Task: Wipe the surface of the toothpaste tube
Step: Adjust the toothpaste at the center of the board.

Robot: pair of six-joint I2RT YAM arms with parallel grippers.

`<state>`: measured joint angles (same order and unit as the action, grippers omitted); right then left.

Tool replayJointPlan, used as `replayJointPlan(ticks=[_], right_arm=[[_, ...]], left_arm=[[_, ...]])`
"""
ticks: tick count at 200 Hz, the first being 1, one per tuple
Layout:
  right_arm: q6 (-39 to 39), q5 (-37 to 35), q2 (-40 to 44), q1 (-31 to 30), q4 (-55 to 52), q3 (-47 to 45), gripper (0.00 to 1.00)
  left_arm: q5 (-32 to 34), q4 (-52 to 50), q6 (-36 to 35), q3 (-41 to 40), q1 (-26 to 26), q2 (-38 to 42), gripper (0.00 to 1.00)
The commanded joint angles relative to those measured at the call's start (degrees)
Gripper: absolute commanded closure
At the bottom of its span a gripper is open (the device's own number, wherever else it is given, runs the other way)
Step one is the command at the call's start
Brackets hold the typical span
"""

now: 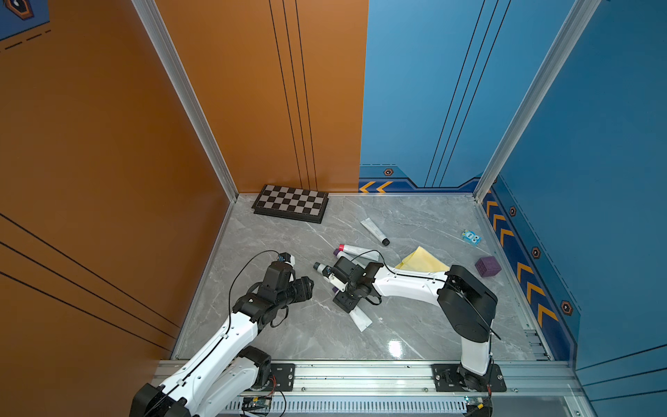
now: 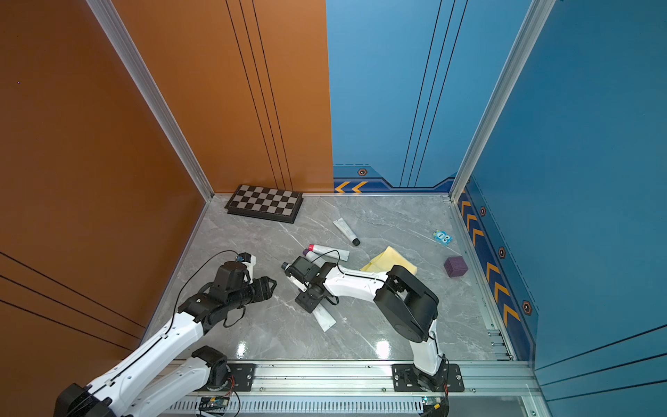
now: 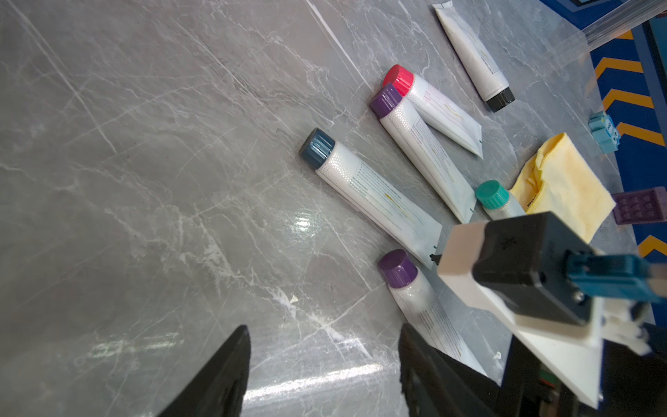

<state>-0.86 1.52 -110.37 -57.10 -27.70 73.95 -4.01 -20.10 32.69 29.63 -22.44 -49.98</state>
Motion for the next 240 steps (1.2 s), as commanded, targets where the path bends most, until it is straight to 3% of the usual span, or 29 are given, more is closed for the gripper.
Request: replayJointPlan(ticks=[1, 31, 87, 125, 192, 240], right_arm=[[-1.01, 1.68, 0.58, -0.7, 0.53, -1.24, 0.29], [-2.24, 2.09, 2.43, -0.21, 2.39, -2.71, 0.34], [-3.93, -0.97, 5.28, -0.74, 1.0, -7.25, 0.33], [-4.88, -0.4, 9.93, 2.06, 0.68, -10.82, 0.33], [-5.46, -0.2, 11.02, 2.96, 1.07, -12.2, 0.33], [-5.66, -1.76, 10.98, 3.14, 1.07, -12.63, 0.33]], left_arm=[[-3.07, 1.98, 0.78, -1.33, 0.08, -0.7, 0.33], [-3.67, 3.57, 0.58, -0.94, -1.37, -3.03, 0.32], [-5.0, 4.93, 0.13, 0.11, -2.04, -5.17, 0.31], [-4.37, 8.66, 0.65, 0.43, -5.43, -10.08, 0.31], [-2.94, 18.26, 3.46, 0.41, -13.33, -19.98, 0.3], [-0.66, 17.56, 4.02, -3.33, -14.29, -15.68, 0.31]])
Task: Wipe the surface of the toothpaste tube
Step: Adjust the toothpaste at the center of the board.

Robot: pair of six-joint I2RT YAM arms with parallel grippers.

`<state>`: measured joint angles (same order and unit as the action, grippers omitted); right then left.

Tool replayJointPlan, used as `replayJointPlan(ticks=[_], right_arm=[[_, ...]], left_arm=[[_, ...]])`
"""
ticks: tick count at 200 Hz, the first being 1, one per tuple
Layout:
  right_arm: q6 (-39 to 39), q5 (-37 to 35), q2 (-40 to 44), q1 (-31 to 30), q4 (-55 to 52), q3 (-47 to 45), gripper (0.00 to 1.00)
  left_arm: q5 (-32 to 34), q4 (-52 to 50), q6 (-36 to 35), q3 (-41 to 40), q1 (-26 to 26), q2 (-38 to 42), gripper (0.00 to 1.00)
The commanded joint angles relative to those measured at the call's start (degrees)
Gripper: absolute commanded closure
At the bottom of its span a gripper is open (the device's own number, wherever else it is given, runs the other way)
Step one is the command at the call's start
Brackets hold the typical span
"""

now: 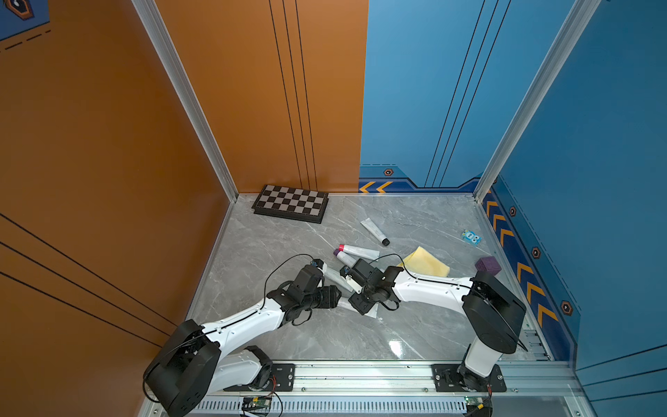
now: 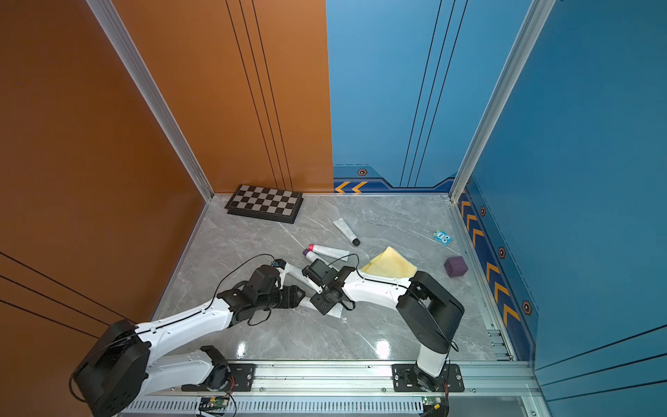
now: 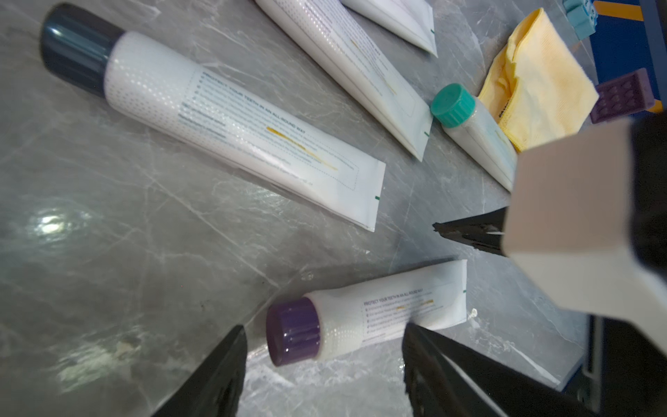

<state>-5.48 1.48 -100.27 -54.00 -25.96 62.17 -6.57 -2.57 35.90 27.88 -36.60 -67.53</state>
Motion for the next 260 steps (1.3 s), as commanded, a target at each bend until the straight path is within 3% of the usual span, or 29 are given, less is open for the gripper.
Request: replayJointPlan(ticks=[1, 79, 127, 172, 222, 260], right_arm=[[-1.04, -1.73, 0.83, 0.08, -0.68, -0.88, 0.33], [-2.06, -4.8, 1.03, 2.63, -0.59, -0.74, 0.33], [-2.45, -4.38, 0.45, 2.69, -0.59, -0.47, 0.33], [-2.78, -3.88, 1.69, 2.82, -0.74, -0.45, 0.33], [-6.28, -3.74, 8.09, 7.13, -0.44, -1.8, 0.35], [-8.84, -1.36, 14.29, 12.16, -0.05, -3.11, 0.33]], left_arm=[[1.86, -0.02, 0.74, -1.59, -0.13, 1.87, 0.31], [0.5, 2.36, 0.01, -0.87, -1.99, -5.74, 0.32], [0.67, 1.1, 0.97, -2.57, -2.07, 1.39, 0.3], [-0.36, -0.32, 0.41, -3.35, -3.51, 1.99, 0.33], [0.77, -7.37, -5.5, 1.11, -7.69, 2.55, 0.35], [2.16, -10.41, -11.93, 5.81, -10.8, -3.86, 0.34]])
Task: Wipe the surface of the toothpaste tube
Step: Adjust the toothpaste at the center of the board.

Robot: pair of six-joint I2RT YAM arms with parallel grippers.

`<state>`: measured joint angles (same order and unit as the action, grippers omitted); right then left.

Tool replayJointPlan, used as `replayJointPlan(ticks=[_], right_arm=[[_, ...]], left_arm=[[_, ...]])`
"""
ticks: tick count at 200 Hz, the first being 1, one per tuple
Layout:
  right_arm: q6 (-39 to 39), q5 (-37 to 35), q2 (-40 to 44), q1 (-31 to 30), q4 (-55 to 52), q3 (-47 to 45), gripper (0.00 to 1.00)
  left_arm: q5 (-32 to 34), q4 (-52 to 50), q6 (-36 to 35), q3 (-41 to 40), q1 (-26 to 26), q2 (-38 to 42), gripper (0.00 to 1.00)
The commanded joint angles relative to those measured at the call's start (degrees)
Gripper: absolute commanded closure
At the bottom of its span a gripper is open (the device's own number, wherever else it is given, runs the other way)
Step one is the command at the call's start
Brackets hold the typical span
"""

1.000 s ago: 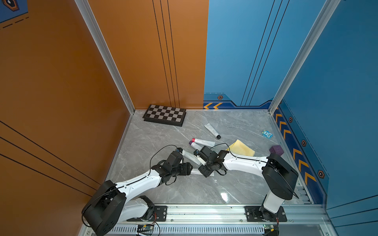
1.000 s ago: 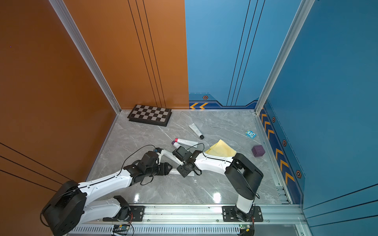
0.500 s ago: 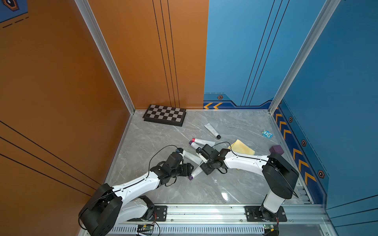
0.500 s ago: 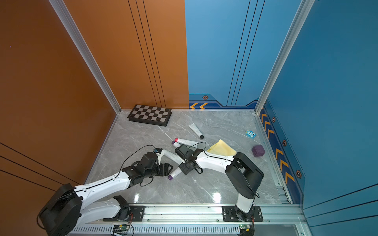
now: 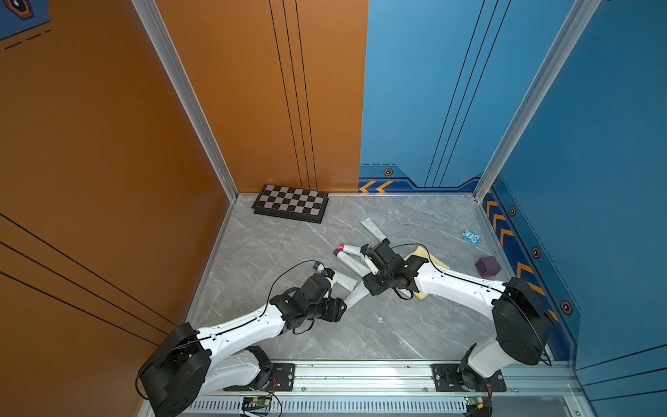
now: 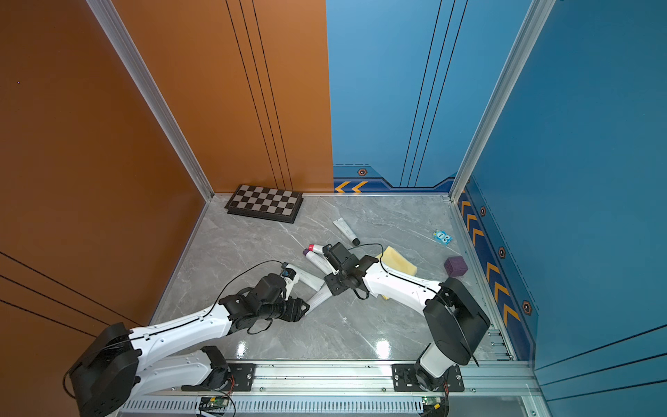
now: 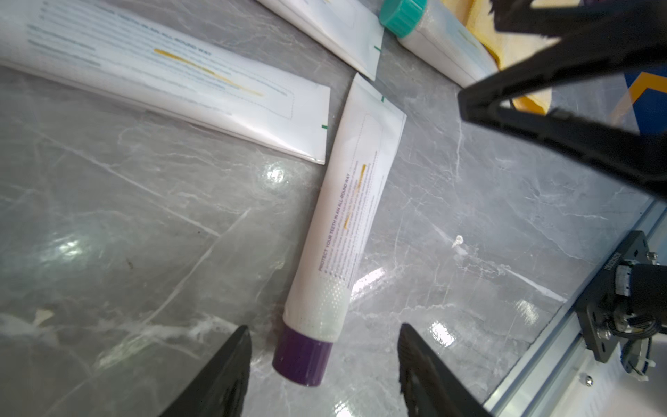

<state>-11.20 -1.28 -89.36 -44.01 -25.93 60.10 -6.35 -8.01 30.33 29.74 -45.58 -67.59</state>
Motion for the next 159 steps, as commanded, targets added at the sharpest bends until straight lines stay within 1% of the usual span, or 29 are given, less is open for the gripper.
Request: replayJointPlan(ticks=[1, 19, 22, 31, 75, 113, 131, 159], right_arm=[[-3.16, 1.42, 3.44, 2.26, -0.12, -0.99, 0.33], [-3.99, 2.74, 5.48, 3.38, -0.65, -0.81, 0.32], [-4.12, 3.09, 5.73, 5.09, -0.75, -0.77, 0.32], [-4.5, 3.78, 6.73, 6.33, -0.99, -0.77, 0.32], [-5.87, 5.0, 9.52, 10.41, -2.8, -0.03, 0.31], [-10.35, 7.17, 8.09, 14.45, -3.24, 1.07, 0.31], [-13.74, 4.23, 8.27, 17.74, -4.52, 0.62, 0.33], [-21.23, -0.29, 8.0, 26.89, -4.52, -2.57, 0.33]], left_arm=[[2.04, -5.07, -6.56, 4.12, -1.94, -3.96, 0.34], [3.76, -6.4, -9.94, 6.99, -2.5, -8.08, 0.34], [3.92, -6.74, -10.47, 7.41, -2.63, -8.65, 0.34], [4.69, -7.73, -11.6, 8.64, -2.75, -10.07, 0.34], [8.37, -11.8, -15.61, 11.05, -2.8, -12.19, 0.34], [7.36, -12.38, -17.86, 12.11, -2.74, -15.1, 0.35], [6.04, -12.34, -18.88, 12.44, -2.58, -15.97, 0.36], [3.48, -12.08, -19.65, 13.64, -2.44, -17.74, 0.44]])
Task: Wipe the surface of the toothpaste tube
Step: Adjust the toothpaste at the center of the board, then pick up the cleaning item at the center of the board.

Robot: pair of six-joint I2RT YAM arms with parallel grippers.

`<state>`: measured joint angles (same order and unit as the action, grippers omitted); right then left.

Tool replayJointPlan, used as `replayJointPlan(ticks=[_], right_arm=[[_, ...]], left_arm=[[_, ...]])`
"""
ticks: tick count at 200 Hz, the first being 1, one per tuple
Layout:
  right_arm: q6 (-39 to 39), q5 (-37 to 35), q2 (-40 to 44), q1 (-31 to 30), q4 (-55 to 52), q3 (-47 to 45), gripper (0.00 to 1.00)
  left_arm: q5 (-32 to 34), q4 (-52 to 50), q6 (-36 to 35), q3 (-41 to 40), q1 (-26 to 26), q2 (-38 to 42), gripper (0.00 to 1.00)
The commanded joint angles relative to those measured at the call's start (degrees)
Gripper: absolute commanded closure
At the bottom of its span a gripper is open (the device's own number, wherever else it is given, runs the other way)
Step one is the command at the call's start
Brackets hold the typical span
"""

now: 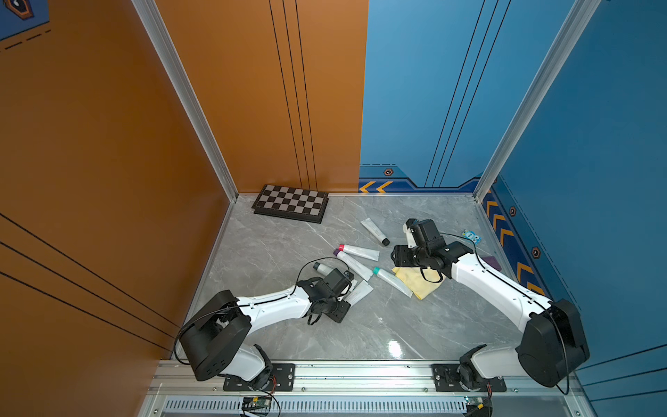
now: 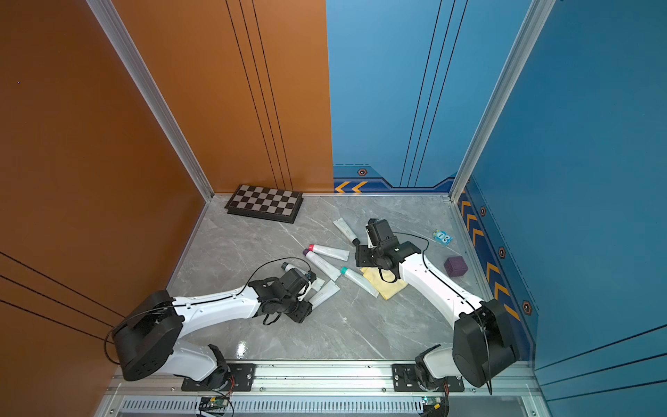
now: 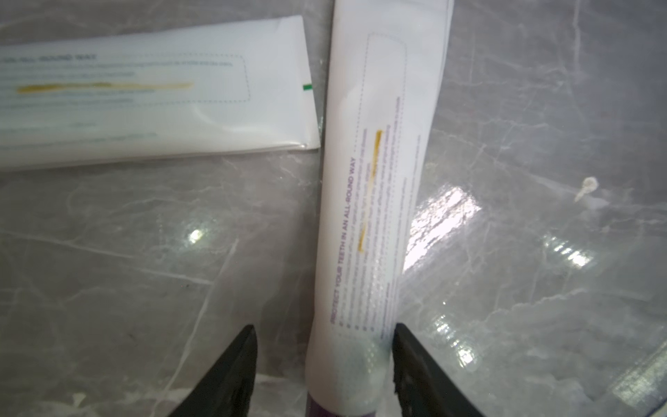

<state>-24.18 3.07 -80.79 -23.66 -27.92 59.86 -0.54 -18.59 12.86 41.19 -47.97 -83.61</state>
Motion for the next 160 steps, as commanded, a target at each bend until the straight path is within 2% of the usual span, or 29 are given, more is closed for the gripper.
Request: replayJointPlan(ticks=[1, 40, 79, 117, 129, 160], right_arm=[[-8.47, -4.74, -0.63, 6.88, -2.51, -2.4, 0.33], [-15.5, -6.29, -4.75, 17.6, -2.03, -5.29, 0.33], [-17.61, -9.22, -6.41, 21.43, -0.3, -7.33, 0.34], [-18.42, -6.33, -10.55, 24.16, 2.05, -8.34, 0.38], [-18.34, -5.3, -11.82, 24.53, 2.79, -8.63, 0.43], [-17.6, -3.78, -12.91, 24.39, 4.19, -9.05, 0.7]], left_arm=[[-2.39, -1.48, -2.21, 2.25, 0.0, -1.9, 0.45], [-5.19, -0.78, -3.09, 3.4, 0.71, -5.05, 0.56], [-5.67, 0.27, -3.19, 3.24, 1.15, -5.51, 0.59], [-6.63, 1.4, -3.19, 2.72, 1.54, -5.64, 0.62], [-6.8, 1.51, -3.19, 2.68, 1.69, -5.68, 0.63], [-7.11, 1.98, -3.11, 2.57, 1.91, -5.45, 0.63]])
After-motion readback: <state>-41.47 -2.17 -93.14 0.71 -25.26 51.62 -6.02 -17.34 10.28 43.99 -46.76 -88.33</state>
